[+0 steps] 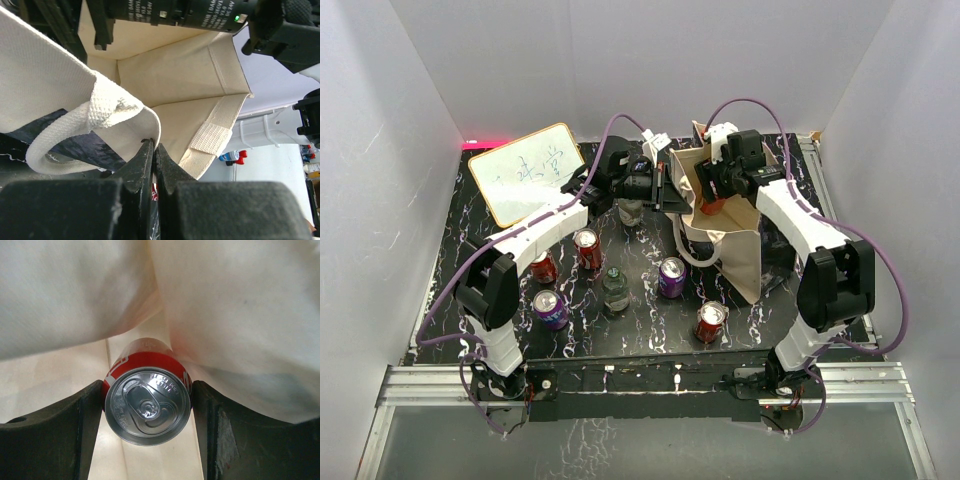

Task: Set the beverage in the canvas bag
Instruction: Place the drink in the canvas bag.

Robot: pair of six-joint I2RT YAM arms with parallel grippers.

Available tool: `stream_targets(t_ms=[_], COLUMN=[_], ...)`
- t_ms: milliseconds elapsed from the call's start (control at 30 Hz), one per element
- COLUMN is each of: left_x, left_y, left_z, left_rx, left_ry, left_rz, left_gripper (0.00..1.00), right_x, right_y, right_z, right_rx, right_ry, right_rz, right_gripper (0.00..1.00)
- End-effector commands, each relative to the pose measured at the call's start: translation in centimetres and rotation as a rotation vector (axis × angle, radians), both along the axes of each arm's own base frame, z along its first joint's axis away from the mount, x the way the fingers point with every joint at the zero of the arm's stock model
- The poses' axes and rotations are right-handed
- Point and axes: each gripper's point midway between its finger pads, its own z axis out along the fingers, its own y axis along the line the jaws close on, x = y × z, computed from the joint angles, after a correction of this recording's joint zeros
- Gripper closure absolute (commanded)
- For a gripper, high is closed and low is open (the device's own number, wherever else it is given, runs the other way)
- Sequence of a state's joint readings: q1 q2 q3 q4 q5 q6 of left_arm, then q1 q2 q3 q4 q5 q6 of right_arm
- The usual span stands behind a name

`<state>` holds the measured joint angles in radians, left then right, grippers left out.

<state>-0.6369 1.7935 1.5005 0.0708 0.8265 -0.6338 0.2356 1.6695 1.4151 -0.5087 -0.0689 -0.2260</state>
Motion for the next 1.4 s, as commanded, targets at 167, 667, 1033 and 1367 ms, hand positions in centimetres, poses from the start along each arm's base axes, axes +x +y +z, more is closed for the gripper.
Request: stream_targets(t_ms=[167,667,1033,1367], left_x=[-1.5,-1.0,-0.8,0.1], left_y=[0.9,0.4,0.3,0.1], left_z=[0.0,1.5,1.2,0.9], left_rx=[0.018,-0.006,-0.003,0.011], left_ry=[-0.018,-0.029,-0.023,0.023], left_rz=[-0.023,-0.023,-0.020,0.042], left_gripper=[1.00,1.00,1.00,1.00], right_x=[4.4,4.2,4.1,3.7], right_y=[0.4,0.2,0.6,1.1], right_z=[2.6,-4.1,-3.4,-0.5], right_rx=[0.067,-0.002,0.010,0.025], right_ry=[-0.146,0.026,0.013,-0.030], right_rz=[-0.065,-0.025,0.006,0.053], right_gripper=[0.92,0.80,0.52,0.23])
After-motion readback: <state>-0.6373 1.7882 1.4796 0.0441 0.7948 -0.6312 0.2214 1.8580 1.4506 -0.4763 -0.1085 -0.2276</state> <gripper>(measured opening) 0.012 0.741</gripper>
